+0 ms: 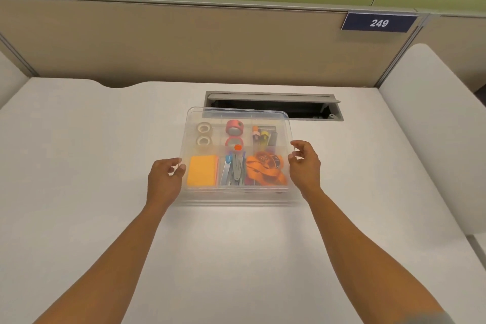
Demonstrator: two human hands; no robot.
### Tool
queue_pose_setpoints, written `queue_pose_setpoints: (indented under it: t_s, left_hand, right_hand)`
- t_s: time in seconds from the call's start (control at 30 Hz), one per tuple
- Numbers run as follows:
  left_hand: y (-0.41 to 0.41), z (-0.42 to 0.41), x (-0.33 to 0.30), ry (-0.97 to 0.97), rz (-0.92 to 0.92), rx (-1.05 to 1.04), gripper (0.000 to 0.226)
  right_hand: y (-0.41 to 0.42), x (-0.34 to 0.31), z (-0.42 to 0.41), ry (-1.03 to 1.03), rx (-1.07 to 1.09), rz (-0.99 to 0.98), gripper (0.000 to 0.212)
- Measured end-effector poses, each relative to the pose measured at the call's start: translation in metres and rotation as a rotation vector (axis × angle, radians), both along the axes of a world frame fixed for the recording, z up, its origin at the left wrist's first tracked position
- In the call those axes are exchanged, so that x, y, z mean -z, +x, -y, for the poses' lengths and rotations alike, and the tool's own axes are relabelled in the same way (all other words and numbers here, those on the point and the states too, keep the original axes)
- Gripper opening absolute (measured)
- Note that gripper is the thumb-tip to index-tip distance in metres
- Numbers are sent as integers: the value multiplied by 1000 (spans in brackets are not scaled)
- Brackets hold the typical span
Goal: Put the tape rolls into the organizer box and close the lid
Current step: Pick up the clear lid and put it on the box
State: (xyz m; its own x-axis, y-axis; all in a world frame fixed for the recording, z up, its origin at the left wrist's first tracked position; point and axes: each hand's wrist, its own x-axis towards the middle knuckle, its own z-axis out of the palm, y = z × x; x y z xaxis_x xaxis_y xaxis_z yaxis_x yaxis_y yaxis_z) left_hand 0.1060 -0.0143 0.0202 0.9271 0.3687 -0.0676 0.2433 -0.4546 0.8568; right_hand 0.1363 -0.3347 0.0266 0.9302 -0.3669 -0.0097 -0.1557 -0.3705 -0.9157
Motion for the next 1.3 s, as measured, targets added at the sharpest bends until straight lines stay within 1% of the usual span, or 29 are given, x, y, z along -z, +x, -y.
queue_pose_setpoints:
  t_s: [0.1, 0.47, 0.6, 0.7, 0.87, 1.0, 1.1, 1.2, 1.3]
  left_hand:
    - [3, 2, 3, 11, -10, -3, 26]
    - [15, 2, 10, 21, -35, -22, 29]
    - [15, 2, 13, -17, -30, -5, 30]
    - [16, -1, 13, -59, -41, 19, 32]
    - [15, -10, 13, -135, -80, 89, 42]
    - [14, -6, 14, -173, -85, 91, 45]
    - [15, -2, 15, -140, -101, 103, 50]
    - [16, 1, 16, -40, -124, 124, 48]
    - [16, 5, 16, 49, -104, 111, 48]
  right_hand:
    - [5, 6, -2, -65, -4, -7, 32]
    - [17, 15, -11, -125, 34, -31, 32]
    - [18, 17, -12, -164, 37, -35, 31]
    - [18, 17, -10, -131, 20, -26, 31]
    - [19, 18, -7, -166, -19, -46, 27]
    - [17, 21, -6, -208, -52, -56, 27]
    - [15, 24, -6, -283, -93, -33, 29]
    - [15, 25, -6, -327, -96, -28, 32]
    - [14, 26, -7, -349, -98, -43, 36]
